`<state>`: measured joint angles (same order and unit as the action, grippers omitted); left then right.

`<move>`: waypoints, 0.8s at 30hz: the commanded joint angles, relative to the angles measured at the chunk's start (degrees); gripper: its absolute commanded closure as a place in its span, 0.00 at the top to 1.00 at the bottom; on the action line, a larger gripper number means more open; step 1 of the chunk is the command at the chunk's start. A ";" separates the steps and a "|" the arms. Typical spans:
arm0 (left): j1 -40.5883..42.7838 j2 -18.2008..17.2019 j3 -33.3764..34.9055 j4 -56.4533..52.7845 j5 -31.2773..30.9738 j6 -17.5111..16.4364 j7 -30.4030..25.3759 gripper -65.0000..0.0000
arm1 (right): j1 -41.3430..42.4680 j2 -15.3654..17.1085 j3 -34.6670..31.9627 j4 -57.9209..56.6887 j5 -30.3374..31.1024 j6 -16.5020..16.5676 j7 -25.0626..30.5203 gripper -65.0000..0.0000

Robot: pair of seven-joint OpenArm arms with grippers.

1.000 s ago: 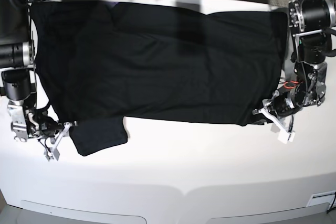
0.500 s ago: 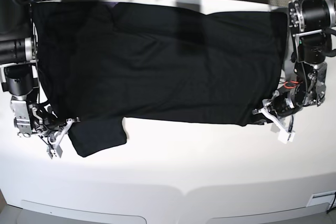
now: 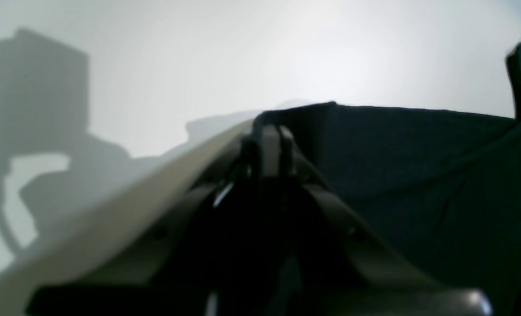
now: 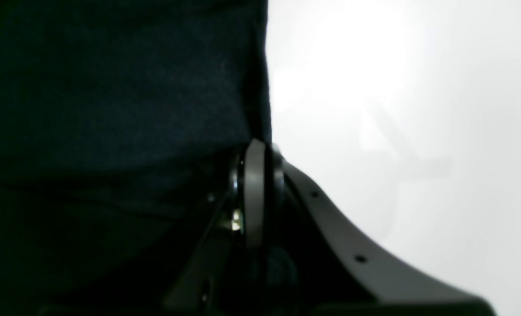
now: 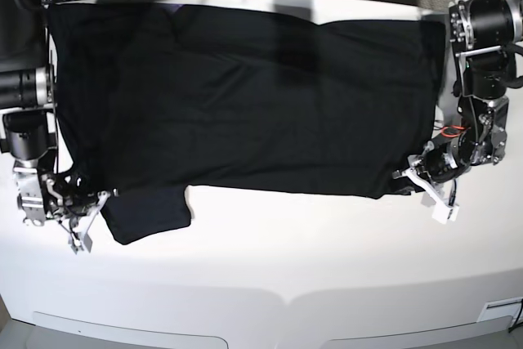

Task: Fold the T-shirt properly
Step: 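Grasp the hem corners and fold the hem over toward the shoulders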

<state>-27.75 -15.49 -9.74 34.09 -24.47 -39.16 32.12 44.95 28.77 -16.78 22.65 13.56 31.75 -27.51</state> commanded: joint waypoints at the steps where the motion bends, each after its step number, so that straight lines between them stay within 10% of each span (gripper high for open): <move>1: -0.83 -0.44 0.13 0.92 0.79 0.59 0.87 0.00 | 2.34 1.09 0.26 1.86 0.59 1.40 0.17 0.00; 14: 3.65 -2.25 0.04 11.04 -9.16 0.61 4.85 0.00 | -7.74 10.03 0.24 25.92 19.74 7.23 -13.68 0.00; 24: 19.39 -3.74 -0.02 35.80 -11.15 5.35 5.49 0.00 | -28.00 14.08 10.43 52.65 22.49 0.81 -17.03 0.00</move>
<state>-6.87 -18.15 -9.37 69.04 -34.50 -33.39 39.07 15.16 41.50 -6.83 74.59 35.66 32.60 -45.36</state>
